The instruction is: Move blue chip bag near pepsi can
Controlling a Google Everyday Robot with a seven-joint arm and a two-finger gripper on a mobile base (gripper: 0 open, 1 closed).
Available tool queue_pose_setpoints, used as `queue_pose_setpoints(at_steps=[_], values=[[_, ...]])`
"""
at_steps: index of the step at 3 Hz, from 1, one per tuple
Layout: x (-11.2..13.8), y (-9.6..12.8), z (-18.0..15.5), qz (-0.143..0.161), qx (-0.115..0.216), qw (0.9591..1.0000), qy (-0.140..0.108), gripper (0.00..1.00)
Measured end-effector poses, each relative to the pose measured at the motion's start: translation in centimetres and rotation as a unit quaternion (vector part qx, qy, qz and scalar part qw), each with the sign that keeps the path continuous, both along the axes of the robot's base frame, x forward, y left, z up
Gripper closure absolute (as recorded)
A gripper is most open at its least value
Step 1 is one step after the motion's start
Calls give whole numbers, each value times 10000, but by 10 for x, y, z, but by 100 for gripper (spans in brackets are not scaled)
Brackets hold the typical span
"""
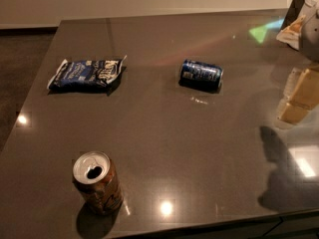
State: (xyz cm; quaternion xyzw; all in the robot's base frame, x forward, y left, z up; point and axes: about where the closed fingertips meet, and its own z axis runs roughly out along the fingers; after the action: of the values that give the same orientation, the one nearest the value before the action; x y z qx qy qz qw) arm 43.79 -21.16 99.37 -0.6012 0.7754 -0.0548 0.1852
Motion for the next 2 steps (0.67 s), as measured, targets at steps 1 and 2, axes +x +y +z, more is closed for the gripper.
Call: queue_pose_setpoints(at_steps=[1, 2], values=[[0, 0, 0, 0, 0, 10000, -1, 0], [12, 14, 2, 164, 145, 9998, 19, 0]])
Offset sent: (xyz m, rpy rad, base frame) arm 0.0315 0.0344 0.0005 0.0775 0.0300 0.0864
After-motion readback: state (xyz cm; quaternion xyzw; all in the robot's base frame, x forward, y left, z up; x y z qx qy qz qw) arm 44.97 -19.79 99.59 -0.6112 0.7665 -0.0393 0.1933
